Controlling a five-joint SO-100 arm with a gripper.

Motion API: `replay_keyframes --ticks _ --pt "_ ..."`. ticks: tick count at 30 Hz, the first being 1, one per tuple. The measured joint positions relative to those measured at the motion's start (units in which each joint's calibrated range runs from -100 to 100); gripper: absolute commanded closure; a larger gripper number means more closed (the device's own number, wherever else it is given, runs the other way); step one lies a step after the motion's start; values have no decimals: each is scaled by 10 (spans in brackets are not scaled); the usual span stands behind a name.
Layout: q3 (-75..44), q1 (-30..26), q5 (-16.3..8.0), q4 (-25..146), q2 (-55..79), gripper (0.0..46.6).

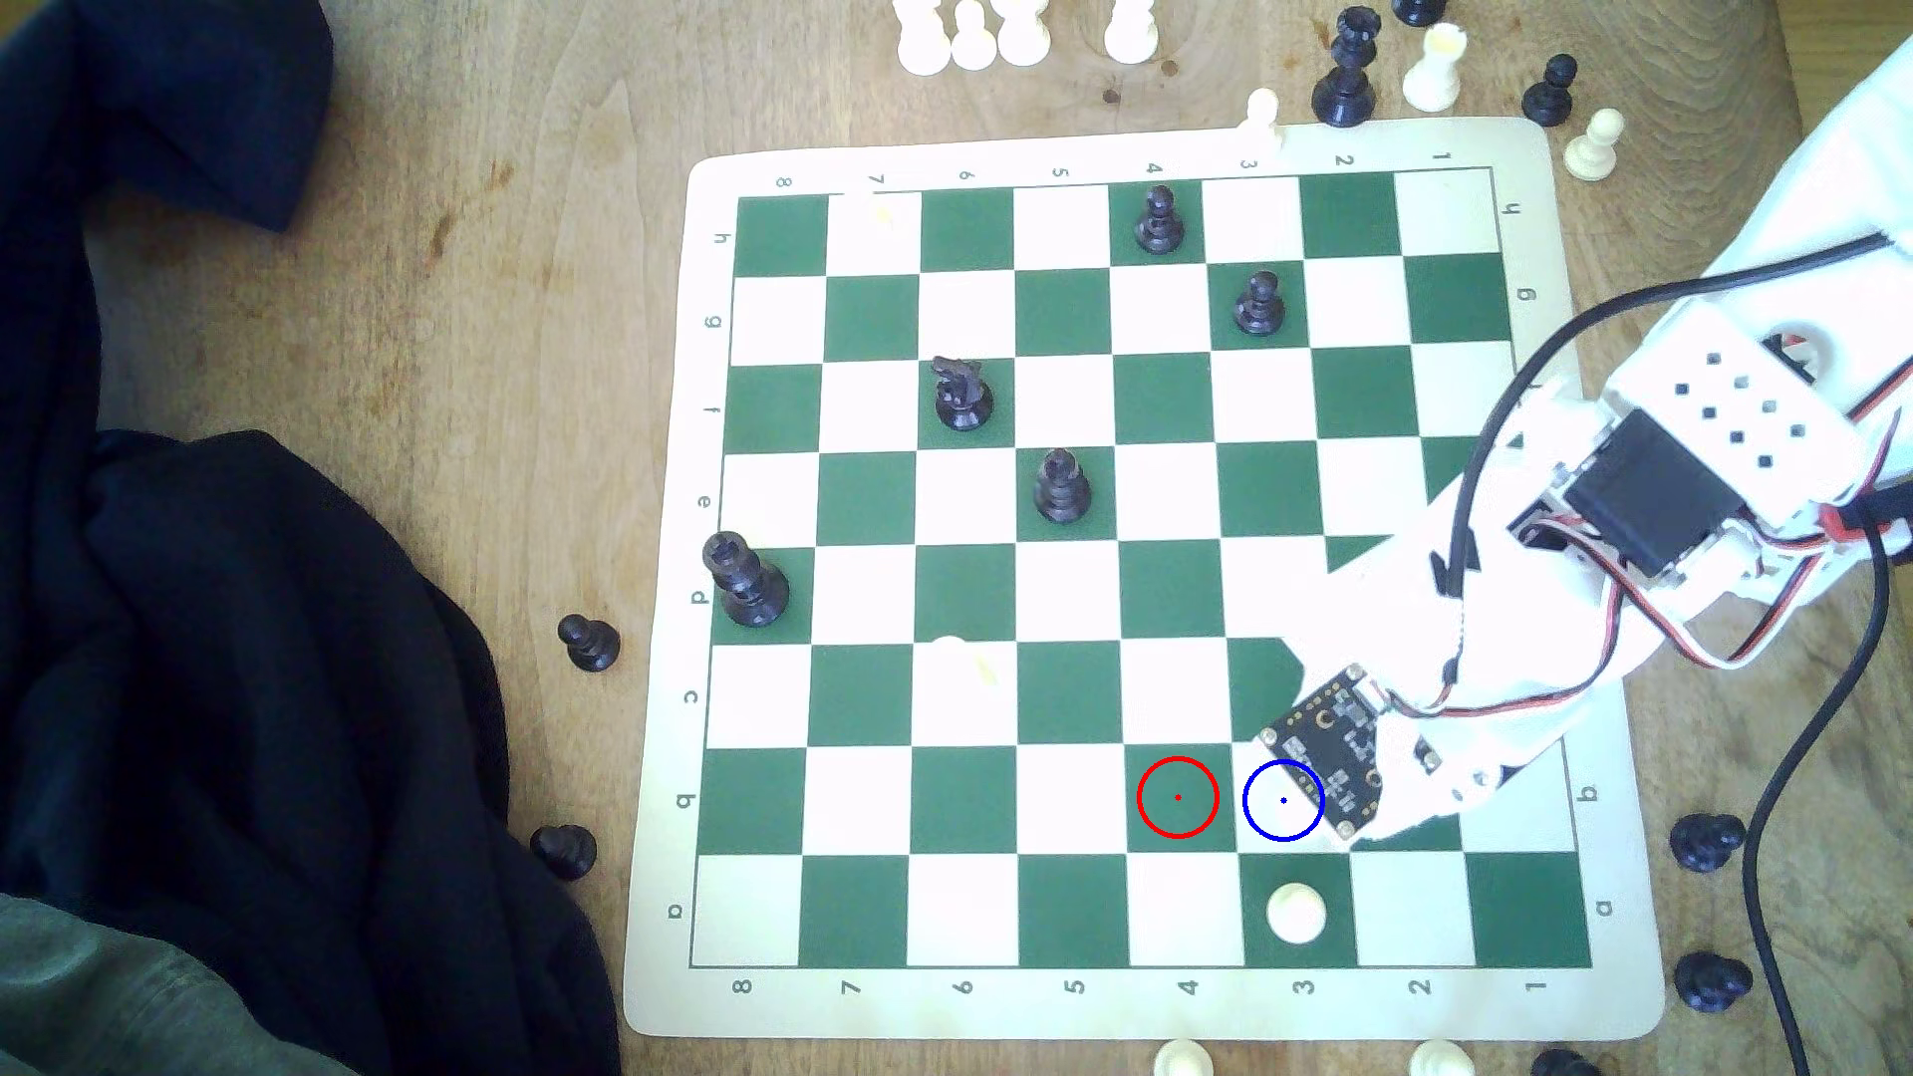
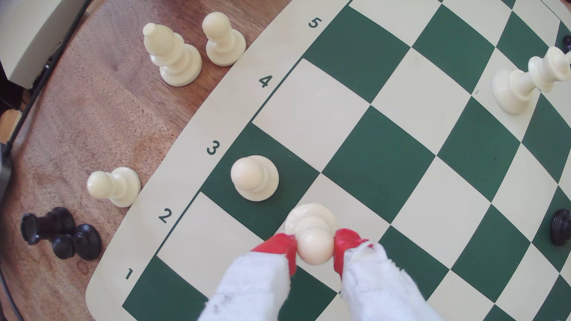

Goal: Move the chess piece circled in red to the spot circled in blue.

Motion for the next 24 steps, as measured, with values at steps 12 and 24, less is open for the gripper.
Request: replay_keyframes --ticks 12,24 --pt "0 3 1 -28 75 464" --pt "0 13 2 -41 86 464"
